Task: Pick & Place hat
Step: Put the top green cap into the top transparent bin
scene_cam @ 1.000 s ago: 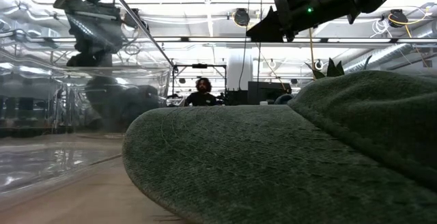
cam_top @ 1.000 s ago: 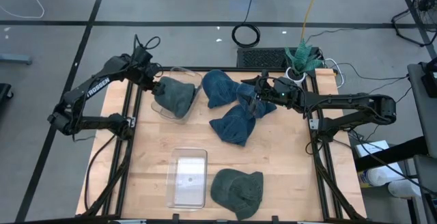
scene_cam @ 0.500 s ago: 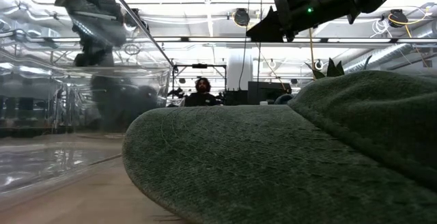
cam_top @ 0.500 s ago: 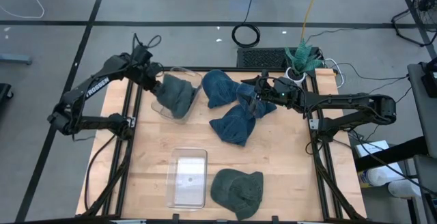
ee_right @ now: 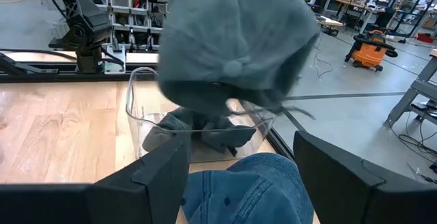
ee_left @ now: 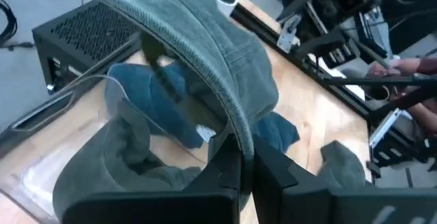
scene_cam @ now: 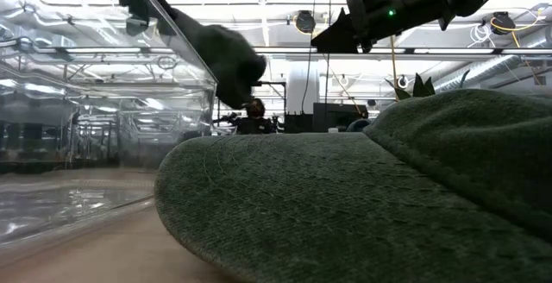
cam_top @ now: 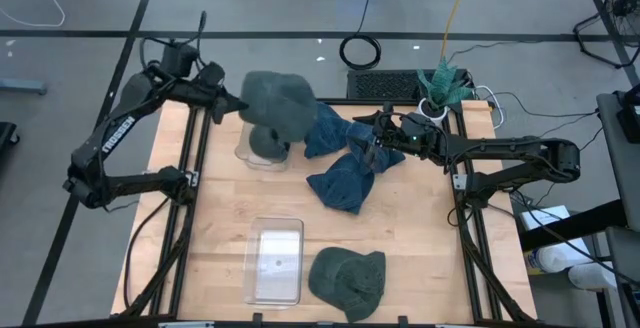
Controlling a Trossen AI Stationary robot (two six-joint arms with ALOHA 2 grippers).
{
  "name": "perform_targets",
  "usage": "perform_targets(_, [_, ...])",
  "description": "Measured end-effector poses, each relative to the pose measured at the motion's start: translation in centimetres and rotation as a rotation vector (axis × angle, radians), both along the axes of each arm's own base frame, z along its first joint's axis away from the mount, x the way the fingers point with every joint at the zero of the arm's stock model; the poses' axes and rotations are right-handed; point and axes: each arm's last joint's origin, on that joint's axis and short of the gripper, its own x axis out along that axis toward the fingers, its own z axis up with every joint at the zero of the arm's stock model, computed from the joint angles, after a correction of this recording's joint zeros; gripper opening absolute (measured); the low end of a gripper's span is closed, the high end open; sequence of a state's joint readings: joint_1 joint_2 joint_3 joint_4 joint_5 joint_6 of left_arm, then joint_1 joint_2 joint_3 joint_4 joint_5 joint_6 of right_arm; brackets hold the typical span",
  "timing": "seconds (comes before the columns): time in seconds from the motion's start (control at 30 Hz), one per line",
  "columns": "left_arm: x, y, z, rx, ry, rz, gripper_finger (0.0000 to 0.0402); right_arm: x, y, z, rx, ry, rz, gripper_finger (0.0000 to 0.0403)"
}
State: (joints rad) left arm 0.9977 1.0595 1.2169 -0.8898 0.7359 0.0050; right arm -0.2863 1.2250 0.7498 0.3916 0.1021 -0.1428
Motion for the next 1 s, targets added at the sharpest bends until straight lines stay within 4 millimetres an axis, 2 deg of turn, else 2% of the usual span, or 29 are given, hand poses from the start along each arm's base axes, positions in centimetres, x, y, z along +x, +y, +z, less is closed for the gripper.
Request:
perform_targets(0.13, [0.4,0.7,-2.2,-0.016,0.031,0.044,0.0011,0.0,0.0,0.0,0.0,0.0,0.0,0.0247])
perform_targets(0.33, [1.0,0.9,-7.7,-0.104,-0.044,-0.002,0.0011,0.0,0.0,0.0,0.0,0.001,0.0,0.0247])
perform_targets(0.5, [0.5,1.0,-11.7,-0.16,-0.05,0.067,0.0011,0.0,0.0,0.0,0.001,0.004,0.0,0.0247])
perform_targets(0.73, [-1.1,1.0,-13.5,-0.195,-0.007,0.166,0.0011,0.0,0.0,-0.1,0.002,0.006,0.0,0.0247])
perform_targets(1.0, [-2.2,0.5,-14.9,-0.244,0.215,0.33,0.0018,0.0,0.0,0.0,0.002,0.005,0.0,0.0247])
